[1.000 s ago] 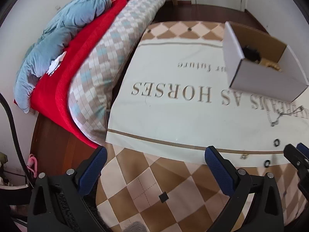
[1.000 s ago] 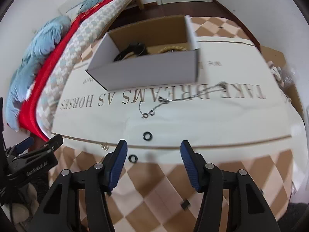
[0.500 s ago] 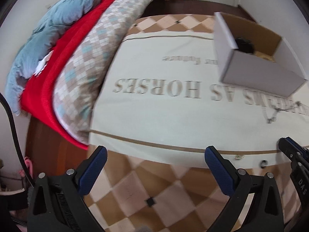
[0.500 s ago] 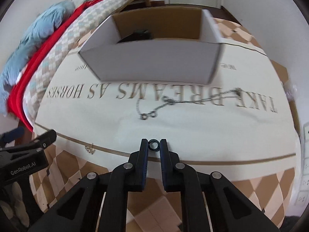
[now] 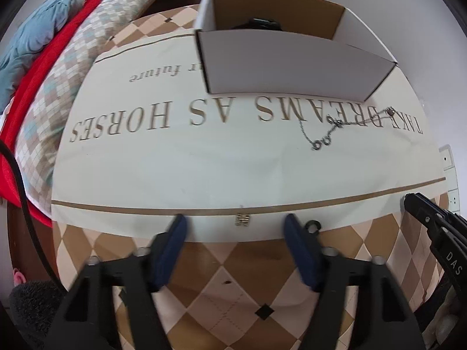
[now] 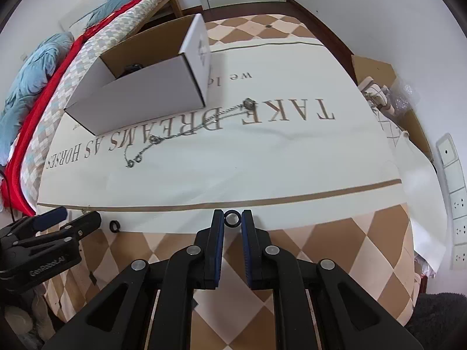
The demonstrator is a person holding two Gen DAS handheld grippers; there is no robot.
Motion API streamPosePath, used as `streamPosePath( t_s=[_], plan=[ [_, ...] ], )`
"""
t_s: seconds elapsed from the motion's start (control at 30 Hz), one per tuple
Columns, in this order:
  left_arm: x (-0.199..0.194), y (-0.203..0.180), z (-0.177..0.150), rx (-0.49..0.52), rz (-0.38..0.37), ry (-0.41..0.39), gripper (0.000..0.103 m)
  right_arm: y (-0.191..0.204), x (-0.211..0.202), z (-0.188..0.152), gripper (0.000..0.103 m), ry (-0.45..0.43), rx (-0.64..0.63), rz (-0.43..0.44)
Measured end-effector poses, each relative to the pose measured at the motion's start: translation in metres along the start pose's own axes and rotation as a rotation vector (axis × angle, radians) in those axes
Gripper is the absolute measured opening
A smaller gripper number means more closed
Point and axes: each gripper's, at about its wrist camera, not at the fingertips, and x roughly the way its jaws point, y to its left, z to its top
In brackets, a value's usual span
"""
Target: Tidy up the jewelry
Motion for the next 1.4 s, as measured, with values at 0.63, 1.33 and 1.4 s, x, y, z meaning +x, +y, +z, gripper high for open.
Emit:
streamPosePath(
  t_s=[0.63, 1.33, 1.4],
  plan=[
    [-0.027, 0.006, 0.009, 0.013, -0.025, -0.09, 0.006, 0.005, -0.028, 0.012, 0.013, -0.069, 0.012, 0.034],
    [-0.104, 0.058, 0.15, -0.06, -0.201, -0.186, 0.006, 0.048, -0.059, 0.133, 0.012, -0.122, -0.029, 0.279],
    [-0.092, 0.052, 0.17, -0.041, -0.226, -0.149, 0.006, 0.052, -0.043, 0.152, 0.012, -0.086, -0.023, 0.287]
  ],
)
